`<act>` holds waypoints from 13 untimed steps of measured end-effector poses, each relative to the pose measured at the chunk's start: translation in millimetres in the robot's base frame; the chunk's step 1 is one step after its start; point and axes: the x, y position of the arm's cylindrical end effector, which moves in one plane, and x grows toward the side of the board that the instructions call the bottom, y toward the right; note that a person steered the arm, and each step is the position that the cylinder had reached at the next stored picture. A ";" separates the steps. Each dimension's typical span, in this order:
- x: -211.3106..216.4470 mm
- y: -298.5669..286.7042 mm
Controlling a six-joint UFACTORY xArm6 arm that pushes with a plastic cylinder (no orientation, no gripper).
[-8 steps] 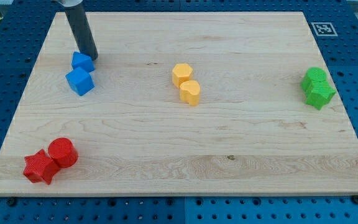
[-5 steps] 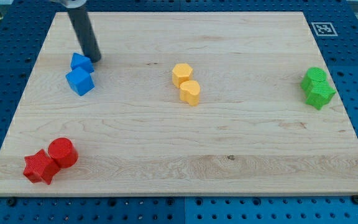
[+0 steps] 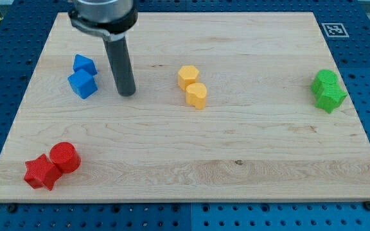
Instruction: Move your arm closer to the red star
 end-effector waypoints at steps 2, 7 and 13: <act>55.2 1.0; 112.4 0.0; 177.9 -54.2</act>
